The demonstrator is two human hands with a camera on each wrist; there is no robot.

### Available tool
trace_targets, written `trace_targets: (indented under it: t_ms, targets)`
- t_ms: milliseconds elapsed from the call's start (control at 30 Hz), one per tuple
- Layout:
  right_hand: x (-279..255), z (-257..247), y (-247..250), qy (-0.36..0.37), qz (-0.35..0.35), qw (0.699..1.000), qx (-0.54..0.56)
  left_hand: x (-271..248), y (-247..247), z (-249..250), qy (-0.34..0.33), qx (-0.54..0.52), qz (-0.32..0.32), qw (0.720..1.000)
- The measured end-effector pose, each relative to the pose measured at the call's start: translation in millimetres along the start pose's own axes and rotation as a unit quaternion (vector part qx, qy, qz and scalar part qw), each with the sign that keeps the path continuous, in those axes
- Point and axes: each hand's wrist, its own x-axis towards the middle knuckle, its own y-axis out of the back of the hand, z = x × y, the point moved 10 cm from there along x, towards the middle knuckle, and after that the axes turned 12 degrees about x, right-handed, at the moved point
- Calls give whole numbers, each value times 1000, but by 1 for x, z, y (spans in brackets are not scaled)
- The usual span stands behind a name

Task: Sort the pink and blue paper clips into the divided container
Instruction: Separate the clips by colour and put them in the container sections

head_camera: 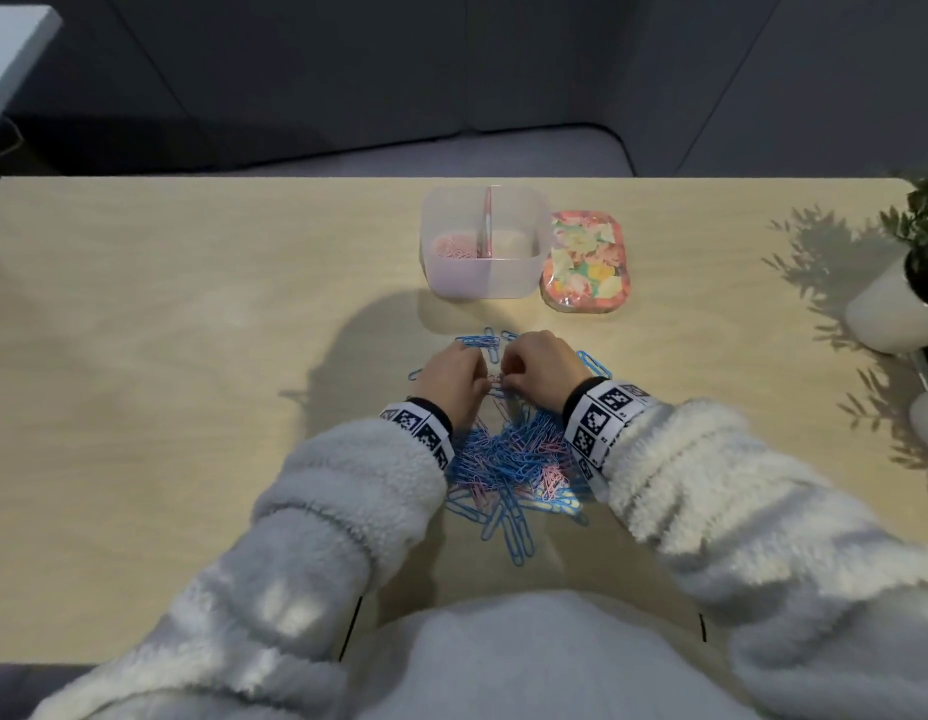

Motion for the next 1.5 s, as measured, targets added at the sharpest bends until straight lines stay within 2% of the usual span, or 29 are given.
trace_targets:
  t_ms: [133,267,433,600,800,867,933,1000,1100,1167,1200,1233,1300,1333,1400,1500]
  targets:
    - [0,0,-10,6,-10,1000,-23,0,-5,-3,-18,18,-10,1000]
    - [1,-7,-14,21,6,998,-65,2,2,-14,-6,12,-3,1000]
    - [5,5,-10,-38,9,999,2,3,2,-13,-7,13,-20,1000]
    - [-4,-5,-16,-6,12,998,-58,-1,12,-19,1,-53,2,999]
    - [-7,6,-11,-29,21,999,15,-14,1,-22,-23,-175,-93,980]
    - [-7,5,-11,-17,20,1000,14,-18,-1,-19,-45,-159,-105,981]
    - [-8,11,-2,-20,31,998,60,-19,1,-15,-82,-107,-94,986]
    - [-10,22,8,-48,46,979,194,-19,0,-10,-125,-38,-85,988]
    - [-17,39,8,-126,52,905,402,-20,-5,0,-176,51,-83,980]
    - [-22,47,-3,-177,41,867,463,-21,-8,3,-193,89,-73,974]
    - [-22,49,-7,-187,35,868,458,-20,-8,2,-194,101,-65,973]
    - [-22,48,-9,-179,29,890,418,-20,-8,1,-192,109,-58,974]
    - [-18,38,-10,-122,15,960,253,-20,-7,0,-186,109,-54,975]
    - [-18,33,-12,-99,12,983,157,-20,-6,0,-186,102,-56,976]
    - [-23,24,-14,-82,25,996,26,-21,-4,-2,-177,74,-56,980]
    - [-22,15,-24,-68,20,997,-6,-22,-1,-10,-147,14,-52,988]
